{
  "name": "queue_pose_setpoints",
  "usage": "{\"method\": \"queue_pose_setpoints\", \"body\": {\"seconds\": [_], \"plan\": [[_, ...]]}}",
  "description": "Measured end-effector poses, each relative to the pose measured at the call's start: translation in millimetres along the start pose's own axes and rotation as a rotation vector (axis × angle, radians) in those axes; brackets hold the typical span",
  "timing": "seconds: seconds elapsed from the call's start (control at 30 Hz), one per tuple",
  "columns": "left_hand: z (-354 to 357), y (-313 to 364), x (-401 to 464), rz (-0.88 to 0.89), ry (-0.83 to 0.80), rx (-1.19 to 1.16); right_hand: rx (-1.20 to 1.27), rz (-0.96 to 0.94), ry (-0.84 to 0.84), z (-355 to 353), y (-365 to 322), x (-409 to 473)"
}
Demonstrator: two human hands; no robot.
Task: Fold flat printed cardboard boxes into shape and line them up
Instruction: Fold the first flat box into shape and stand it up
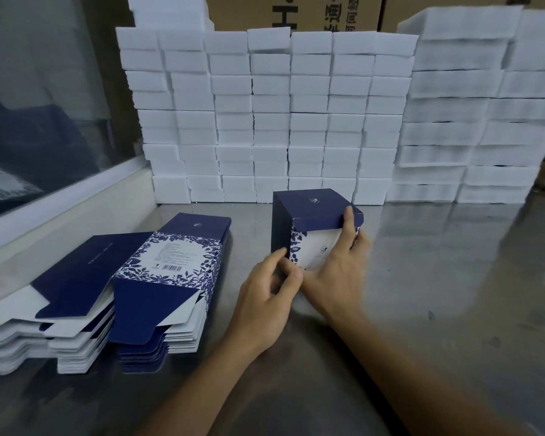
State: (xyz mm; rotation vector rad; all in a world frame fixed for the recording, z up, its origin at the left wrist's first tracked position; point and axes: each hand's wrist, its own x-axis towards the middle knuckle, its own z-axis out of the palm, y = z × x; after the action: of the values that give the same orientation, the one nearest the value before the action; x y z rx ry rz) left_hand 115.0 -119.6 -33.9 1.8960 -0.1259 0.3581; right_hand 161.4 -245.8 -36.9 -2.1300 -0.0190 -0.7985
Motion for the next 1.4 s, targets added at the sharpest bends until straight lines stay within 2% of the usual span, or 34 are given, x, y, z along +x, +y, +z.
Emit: {"method": "queue_pose_setpoints", "body": {"seconds": [0.13,0.23,0.63,0.7,0.87,1.07,1.17,1.4], "plan": [[-6.4,0.2,5.2,-0.102,0.248,-0.189,-0.079,0.059,-0.034,33.5,-12.0,19.9],[-7.6,3.3,6.8,-0.124,0.318,-0.310,-0.117,0.038,-0.059,59.4,-19.7,38.5],[-1.1,-4.4,12.0,-0.125,0.359,-0.329,-0.228,-0.049,-0.129,142.9,-27.6,98.3],[-0.2,-4.5,12.8,-0.122,0.350,-0.326,-0.262,-0.062,-0.158,147.8,-24.0,102.1],[0.3,-5.5,12.5,-0.118,0.348,-0.332,-0.373,-0.084,-0.361,153.1,-15.8,104.3],[-0.3,-6.1,13.3,-0.110,0.330,-0.280,-0.369,0.008,-0.369,145.0,-14.1,98.6],[-1.2,-7.2,14.5,-0.109,0.315,-0.223,-0.247,0.060,-0.377,133.6,-12.8,91.0],[-2.8,-7.5,14.6,-0.097,0.261,-0.043,0.275,0.207,-0.279,80.4,-2.0,62.3]]}}
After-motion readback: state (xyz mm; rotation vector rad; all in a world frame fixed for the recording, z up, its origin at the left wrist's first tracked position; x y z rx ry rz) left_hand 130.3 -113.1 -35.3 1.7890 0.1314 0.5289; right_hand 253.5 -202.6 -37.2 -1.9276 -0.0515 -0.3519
